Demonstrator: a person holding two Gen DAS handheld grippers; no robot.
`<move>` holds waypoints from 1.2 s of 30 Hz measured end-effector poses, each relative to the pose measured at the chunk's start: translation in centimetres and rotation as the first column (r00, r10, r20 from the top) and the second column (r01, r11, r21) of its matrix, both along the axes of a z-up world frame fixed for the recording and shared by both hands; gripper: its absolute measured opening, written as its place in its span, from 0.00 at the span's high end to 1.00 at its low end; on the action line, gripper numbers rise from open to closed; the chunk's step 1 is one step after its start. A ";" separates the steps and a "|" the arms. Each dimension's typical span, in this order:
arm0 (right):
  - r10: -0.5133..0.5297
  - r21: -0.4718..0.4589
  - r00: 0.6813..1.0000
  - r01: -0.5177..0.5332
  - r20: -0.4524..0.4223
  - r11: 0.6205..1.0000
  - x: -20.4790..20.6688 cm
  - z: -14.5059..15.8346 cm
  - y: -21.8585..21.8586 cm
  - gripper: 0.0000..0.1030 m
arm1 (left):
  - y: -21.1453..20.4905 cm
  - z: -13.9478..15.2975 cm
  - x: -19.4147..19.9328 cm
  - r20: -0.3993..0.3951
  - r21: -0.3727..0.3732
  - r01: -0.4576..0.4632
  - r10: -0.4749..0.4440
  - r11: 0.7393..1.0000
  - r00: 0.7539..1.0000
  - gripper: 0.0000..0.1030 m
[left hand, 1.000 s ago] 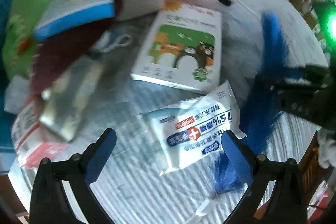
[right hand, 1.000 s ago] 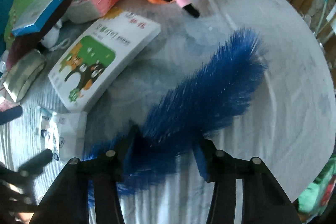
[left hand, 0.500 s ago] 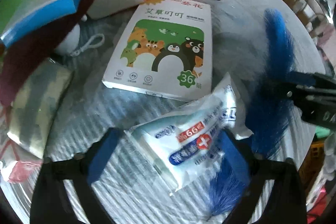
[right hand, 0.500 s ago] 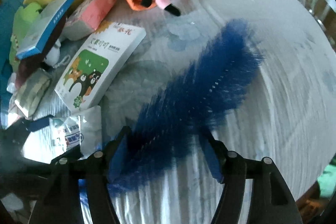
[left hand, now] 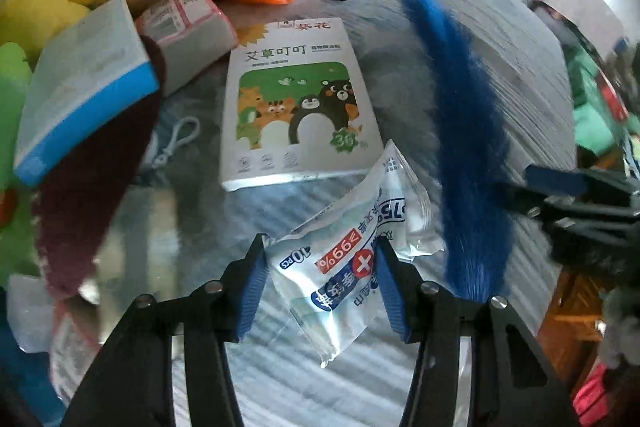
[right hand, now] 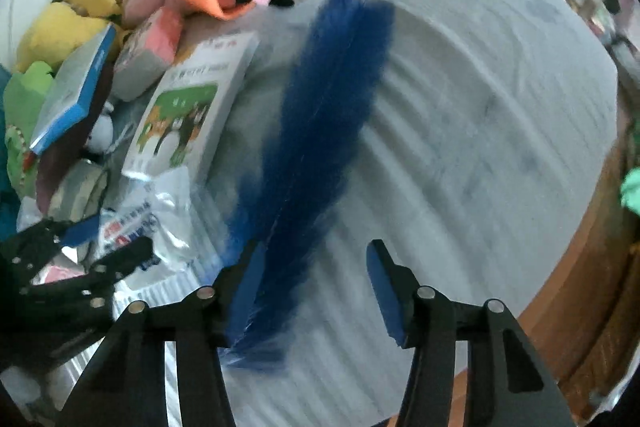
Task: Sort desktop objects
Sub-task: 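Grasp the white wet-wipe packet with the left tool while the right grasps the blue bristle brush, then lift the wet-wipe packet with the left tool while the right lifts the brush toward the bin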
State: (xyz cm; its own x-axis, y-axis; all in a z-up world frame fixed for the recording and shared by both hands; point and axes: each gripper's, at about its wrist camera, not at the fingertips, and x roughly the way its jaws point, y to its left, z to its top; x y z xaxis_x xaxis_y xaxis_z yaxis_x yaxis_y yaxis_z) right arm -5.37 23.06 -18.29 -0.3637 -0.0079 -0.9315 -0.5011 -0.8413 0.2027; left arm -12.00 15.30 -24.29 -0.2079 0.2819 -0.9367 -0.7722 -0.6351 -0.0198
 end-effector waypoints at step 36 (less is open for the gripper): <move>-0.043 0.166 0.999 0.042 0.002 0.985 -2.8 5.3 -6.5 0.78 | -2.8 1.1 -1.2 -0.028 0.084 0.037 -0.035 0.996 0.999 0.53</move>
